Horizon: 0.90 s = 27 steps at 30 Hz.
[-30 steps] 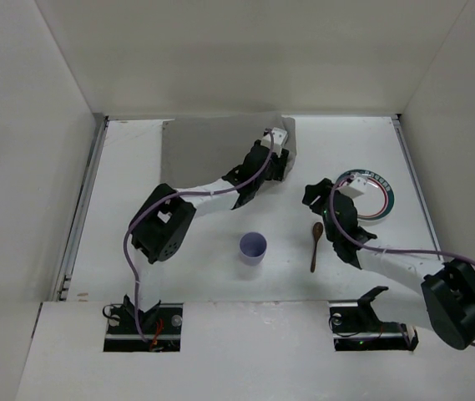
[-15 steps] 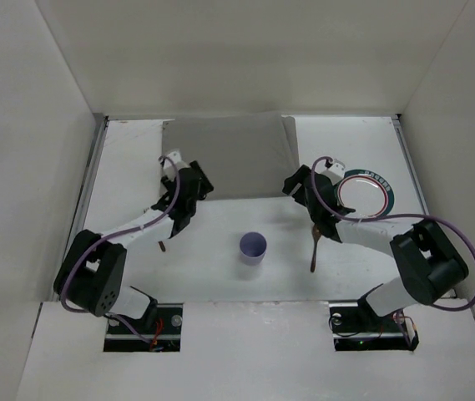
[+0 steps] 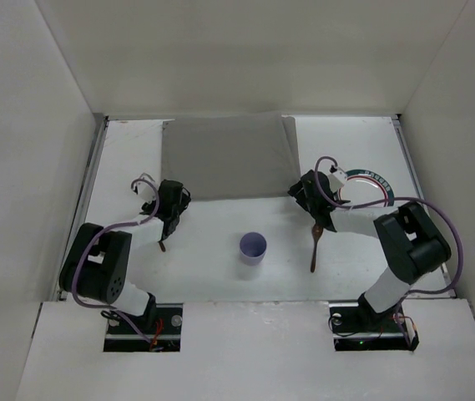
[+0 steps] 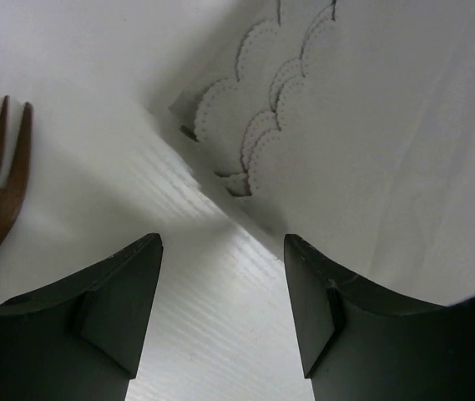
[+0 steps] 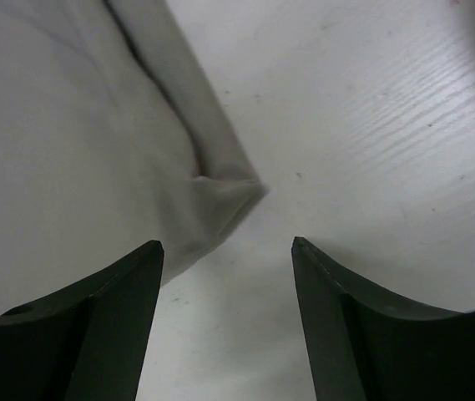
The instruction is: Set the dinner table for one person
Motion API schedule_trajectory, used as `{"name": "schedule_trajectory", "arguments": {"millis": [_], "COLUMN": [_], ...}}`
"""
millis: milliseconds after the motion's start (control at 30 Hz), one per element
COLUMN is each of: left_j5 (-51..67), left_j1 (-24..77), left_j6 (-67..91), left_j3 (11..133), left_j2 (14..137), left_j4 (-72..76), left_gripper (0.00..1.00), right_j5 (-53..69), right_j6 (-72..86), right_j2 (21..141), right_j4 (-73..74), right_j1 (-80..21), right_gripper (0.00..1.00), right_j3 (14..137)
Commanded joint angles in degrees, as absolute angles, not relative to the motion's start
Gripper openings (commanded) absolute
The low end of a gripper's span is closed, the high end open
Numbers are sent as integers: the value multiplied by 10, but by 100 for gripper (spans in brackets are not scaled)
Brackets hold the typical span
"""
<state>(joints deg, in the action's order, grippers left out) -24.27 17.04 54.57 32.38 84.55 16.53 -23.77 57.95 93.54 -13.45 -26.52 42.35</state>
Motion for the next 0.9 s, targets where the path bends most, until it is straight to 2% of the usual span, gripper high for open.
{"name": "schedule_trajectory", "arguments": {"millis": [0, 200, 333, 400, 467, 600, 867], "left_j5": [-240, -242, -242, -240, -239, -243, -232], "left_j1": [167, 162, 157, 156, 160, 172, 186], "left_j6": [590, 608, 608, 606, 601, 584, 569], "left_j3": [319, 327, 327, 321, 316, 300, 236], "left_j2": [867, 913, 934, 934, 931, 911, 823], "left_j4": [215, 232, 247, 254, 258, 253, 220], "left_gripper": [58, 49, 24, 16, 12, 7, 6], "right_j5": [-220, -199, -182, -179, -193, -214, -214], "right_j6": [611, 636, 648, 651, 650, 650, 664], "right_j2": [966, 1006, 1019, 1003, 972, 909, 796], "right_j4": [-140, -143, -160, -166, -169, -173, -178], "right_j1": [-251, -223, -214, -212, -214, -215, -215], "right_gripper": [66, 49, 19, 10, 6, 5, 3], "right_j3": [458, 481, 477, 462, 439, 386, 278]}}
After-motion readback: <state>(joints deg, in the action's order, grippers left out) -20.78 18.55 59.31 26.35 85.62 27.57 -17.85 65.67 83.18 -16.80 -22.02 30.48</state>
